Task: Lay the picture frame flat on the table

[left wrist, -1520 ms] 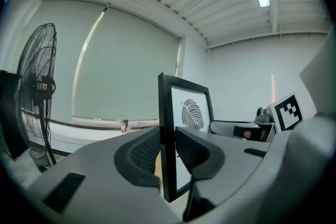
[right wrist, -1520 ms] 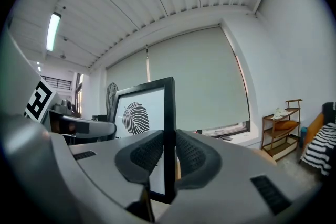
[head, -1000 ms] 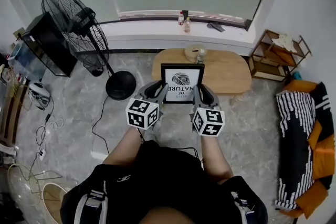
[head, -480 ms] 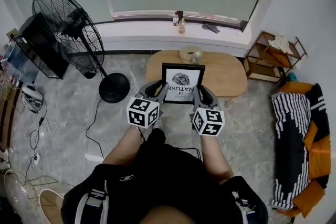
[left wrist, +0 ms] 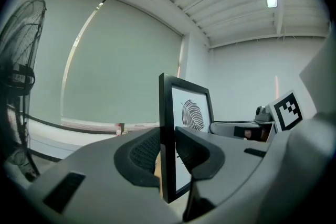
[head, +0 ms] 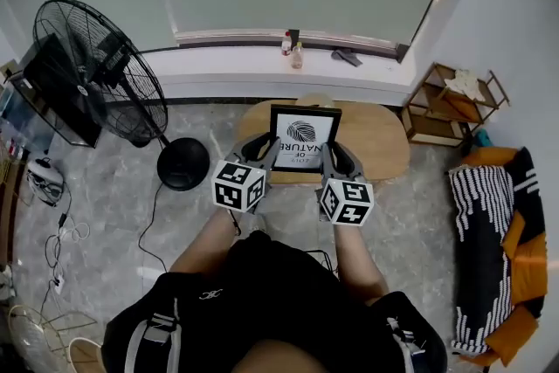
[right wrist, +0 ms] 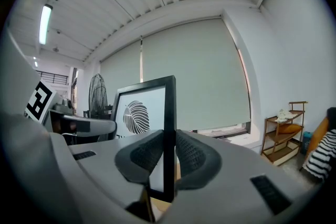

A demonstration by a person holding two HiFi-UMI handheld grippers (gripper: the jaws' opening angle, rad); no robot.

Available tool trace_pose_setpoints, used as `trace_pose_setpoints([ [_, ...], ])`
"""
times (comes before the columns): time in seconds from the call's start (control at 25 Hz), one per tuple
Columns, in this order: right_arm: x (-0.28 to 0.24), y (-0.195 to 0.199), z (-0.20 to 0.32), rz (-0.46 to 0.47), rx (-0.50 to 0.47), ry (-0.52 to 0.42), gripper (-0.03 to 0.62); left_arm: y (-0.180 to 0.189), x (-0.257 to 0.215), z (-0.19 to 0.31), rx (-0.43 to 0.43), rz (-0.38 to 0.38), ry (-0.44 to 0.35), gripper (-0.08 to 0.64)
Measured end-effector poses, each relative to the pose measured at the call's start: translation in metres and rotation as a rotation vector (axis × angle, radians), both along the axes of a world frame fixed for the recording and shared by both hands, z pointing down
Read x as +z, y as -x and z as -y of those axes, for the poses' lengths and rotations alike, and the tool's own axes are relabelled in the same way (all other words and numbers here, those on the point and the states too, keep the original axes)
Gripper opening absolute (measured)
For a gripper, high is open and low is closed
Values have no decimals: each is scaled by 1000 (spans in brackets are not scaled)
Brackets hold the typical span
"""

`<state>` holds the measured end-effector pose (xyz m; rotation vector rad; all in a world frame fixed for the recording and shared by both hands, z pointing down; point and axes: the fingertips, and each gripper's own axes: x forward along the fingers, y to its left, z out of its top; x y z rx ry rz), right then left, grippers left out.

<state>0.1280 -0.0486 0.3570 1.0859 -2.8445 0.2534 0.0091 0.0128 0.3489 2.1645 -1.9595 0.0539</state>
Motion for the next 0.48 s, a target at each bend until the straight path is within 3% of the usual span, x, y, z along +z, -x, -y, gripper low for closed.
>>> trace_pose_setpoints([
  [0.48,-8,128,105,-47,26,-5,87,129,-3,107,24,-42,12,106],
])
